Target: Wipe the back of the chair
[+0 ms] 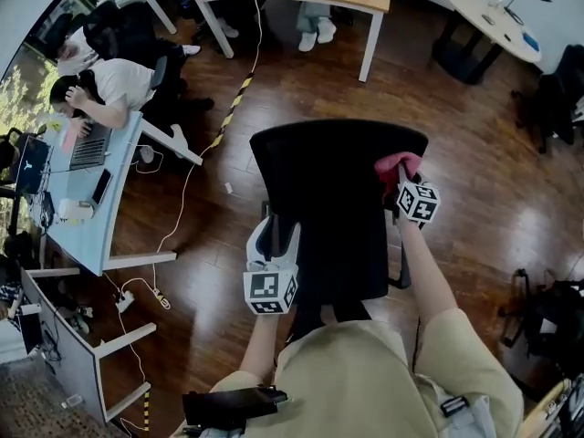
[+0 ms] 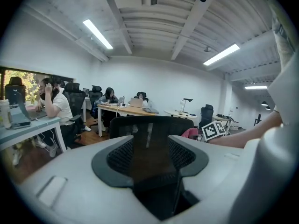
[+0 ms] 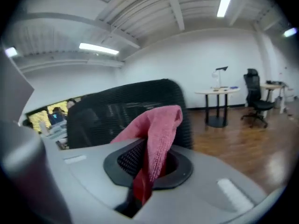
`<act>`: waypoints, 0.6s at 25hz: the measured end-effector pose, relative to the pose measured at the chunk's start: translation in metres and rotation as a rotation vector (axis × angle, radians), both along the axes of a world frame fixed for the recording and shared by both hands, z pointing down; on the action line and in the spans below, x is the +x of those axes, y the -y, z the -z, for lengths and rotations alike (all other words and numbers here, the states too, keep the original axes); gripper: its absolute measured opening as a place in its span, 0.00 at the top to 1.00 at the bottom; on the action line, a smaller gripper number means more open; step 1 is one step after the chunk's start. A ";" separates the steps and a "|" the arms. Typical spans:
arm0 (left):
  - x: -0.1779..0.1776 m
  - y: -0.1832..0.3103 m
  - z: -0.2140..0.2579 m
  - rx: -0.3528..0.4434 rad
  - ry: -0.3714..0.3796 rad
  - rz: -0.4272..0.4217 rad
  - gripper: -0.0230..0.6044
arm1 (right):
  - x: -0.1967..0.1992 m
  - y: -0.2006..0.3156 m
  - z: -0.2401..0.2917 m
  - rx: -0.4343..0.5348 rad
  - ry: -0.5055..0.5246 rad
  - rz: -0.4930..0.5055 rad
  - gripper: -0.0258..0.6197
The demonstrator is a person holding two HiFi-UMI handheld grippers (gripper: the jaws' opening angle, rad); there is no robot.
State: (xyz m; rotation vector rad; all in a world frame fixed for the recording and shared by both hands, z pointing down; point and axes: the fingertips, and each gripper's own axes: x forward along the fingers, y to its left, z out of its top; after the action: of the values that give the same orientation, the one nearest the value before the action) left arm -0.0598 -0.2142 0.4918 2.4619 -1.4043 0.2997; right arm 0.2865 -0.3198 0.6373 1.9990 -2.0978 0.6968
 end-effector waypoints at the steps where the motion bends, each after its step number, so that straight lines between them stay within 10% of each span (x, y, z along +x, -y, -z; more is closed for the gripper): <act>1: -0.003 -0.001 0.000 0.000 0.000 0.010 0.63 | -0.027 0.004 -0.003 -0.002 0.035 0.065 0.93; 8: -0.035 -0.014 -0.007 -0.033 0.036 0.057 0.63 | -0.321 0.026 -0.012 0.023 0.136 0.698 0.93; 11: -0.047 -0.020 -0.009 -0.045 0.059 0.070 0.63 | -0.392 0.049 -0.009 0.024 0.199 0.729 0.93; 15: -0.062 -0.022 -0.017 -0.064 0.064 0.085 0.63 | -0.384 0.069 -0.020 0.002 0.234 0.658 0.93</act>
State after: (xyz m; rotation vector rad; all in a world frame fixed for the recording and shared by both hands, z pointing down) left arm -0.1216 -0.1924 0.5085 2.3533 -1.4972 0.4016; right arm -0.0977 -0.3884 0.6573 1.1301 -2.6605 0.8101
